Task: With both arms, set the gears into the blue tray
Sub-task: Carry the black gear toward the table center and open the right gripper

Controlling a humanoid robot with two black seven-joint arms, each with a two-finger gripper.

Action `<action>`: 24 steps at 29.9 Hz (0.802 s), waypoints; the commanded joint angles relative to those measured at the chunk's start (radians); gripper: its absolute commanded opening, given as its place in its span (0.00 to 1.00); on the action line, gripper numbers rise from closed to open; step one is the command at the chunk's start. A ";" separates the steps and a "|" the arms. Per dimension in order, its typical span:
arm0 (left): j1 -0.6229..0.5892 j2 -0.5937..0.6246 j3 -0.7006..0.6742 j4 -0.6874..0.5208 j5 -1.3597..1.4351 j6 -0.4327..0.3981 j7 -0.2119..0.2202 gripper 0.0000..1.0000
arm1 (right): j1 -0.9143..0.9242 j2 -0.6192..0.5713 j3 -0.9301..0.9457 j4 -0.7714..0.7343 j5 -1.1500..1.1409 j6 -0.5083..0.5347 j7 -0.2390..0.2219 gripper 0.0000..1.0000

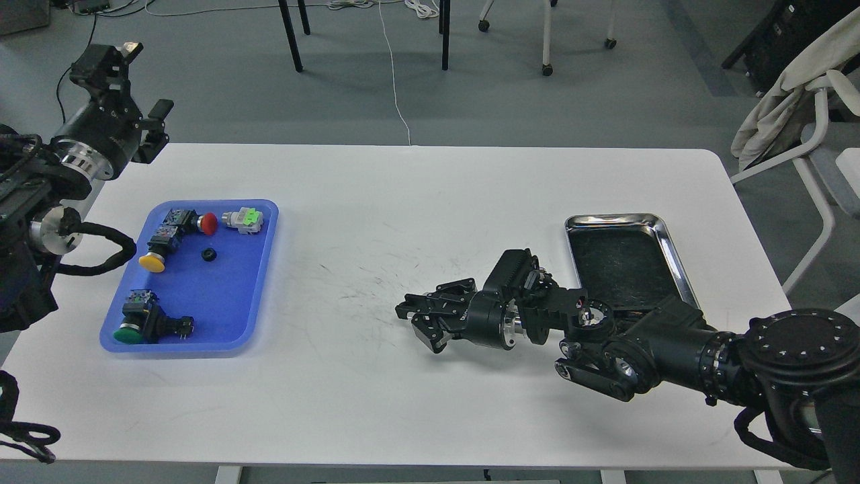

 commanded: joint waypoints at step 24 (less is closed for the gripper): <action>0.001 0.016 0.002 0.000 0.001 0.000 0.000 0.99 | -0.014 0.000 0.102 -0.030 0.013 -0.021 0.000 0.52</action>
